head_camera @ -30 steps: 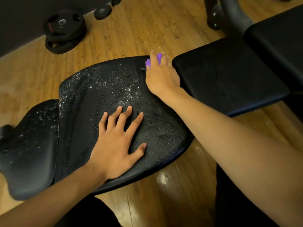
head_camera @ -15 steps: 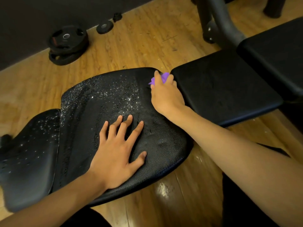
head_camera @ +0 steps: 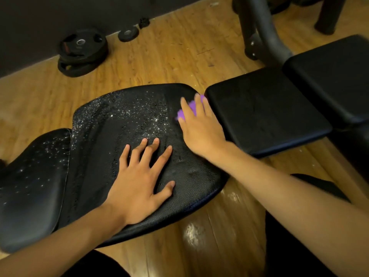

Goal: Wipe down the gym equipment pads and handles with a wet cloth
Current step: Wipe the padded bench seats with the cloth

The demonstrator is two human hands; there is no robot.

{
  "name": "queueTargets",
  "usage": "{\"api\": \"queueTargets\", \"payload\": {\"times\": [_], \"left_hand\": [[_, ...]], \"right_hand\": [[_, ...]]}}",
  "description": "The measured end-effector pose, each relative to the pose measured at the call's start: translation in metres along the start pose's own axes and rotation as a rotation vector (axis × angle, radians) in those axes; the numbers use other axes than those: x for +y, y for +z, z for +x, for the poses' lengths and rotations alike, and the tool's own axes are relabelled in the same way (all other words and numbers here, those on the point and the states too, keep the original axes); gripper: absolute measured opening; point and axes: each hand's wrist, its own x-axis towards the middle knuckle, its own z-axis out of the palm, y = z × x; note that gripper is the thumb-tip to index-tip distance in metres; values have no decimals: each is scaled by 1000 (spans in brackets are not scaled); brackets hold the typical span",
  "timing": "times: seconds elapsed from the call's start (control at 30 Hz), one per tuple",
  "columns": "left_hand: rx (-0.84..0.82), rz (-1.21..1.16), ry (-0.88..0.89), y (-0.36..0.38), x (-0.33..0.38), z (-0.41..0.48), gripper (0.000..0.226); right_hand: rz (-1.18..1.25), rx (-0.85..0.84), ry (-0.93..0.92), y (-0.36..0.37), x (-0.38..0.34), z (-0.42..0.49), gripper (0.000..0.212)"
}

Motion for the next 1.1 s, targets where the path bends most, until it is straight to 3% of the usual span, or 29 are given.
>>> {"api": "queueTargets", "payload": {"times": [0.13,0.37,0.63,0.93,1.1], "left_hand": [[-1,1,-4,0,1,1,80],[6,-10,1,0,0,1,81],[10,2,-5,0,0,4,80],[12,-2,0,-1,0,2,81],[13,4,1,0,0,4,81]], "right_hand": [[-10,-8,34,2,-4,38,59],[-32,40,-18,-5,2,-129,62],[-3,20,20,-1,-5,62,68],[-73,81,-62,-6,3,-137,63],[0,56,-18,-3,-9,-1,77]]}}
